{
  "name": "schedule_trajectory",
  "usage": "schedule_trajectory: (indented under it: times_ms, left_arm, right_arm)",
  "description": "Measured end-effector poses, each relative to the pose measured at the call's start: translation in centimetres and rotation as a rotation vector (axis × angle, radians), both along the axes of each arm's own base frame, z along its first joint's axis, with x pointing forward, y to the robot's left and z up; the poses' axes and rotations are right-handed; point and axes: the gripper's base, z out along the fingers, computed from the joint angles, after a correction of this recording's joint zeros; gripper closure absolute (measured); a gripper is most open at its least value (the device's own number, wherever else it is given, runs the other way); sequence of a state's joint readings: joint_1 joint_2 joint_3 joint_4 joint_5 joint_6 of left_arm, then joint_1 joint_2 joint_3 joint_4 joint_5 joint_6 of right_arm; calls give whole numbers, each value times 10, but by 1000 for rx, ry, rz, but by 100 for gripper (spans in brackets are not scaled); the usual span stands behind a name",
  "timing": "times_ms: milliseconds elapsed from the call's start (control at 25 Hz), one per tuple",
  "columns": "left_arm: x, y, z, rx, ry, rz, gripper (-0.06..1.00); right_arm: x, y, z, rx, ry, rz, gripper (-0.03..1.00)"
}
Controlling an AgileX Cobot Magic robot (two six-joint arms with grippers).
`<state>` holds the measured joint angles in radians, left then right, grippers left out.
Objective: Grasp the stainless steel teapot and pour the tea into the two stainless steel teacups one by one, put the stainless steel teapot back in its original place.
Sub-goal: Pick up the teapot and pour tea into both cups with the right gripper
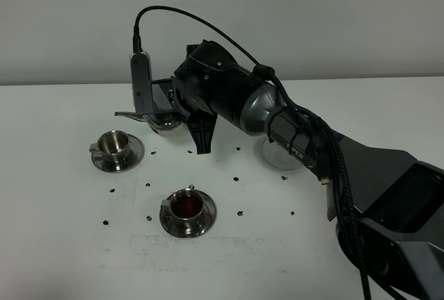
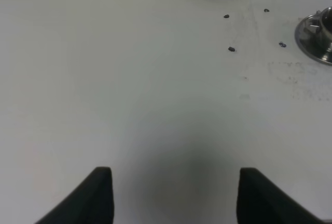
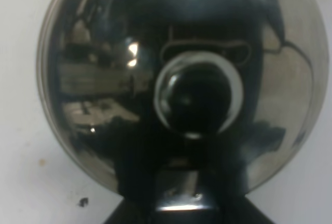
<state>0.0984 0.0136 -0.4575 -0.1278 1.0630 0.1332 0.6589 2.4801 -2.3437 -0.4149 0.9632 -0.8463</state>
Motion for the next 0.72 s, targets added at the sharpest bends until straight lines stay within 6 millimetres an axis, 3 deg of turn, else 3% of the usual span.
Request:
schedule_trajectory:
  times_ms: [240, 520, 720]
  left_arm:
    - [0, 0, 0, 0, 0, 0, 41]
    - [0, 0, 0, 0, 0, 0, 41]
    - [0, 0, 0, -1, 0, 1, 41]
  right_arm:
    - [4, 0, -15, -33, -4, 21, 79]
    - [9, 3, -12, -75, -91, 64, 79]
    - [13, 4, -21, -116, -124, 85, 79]
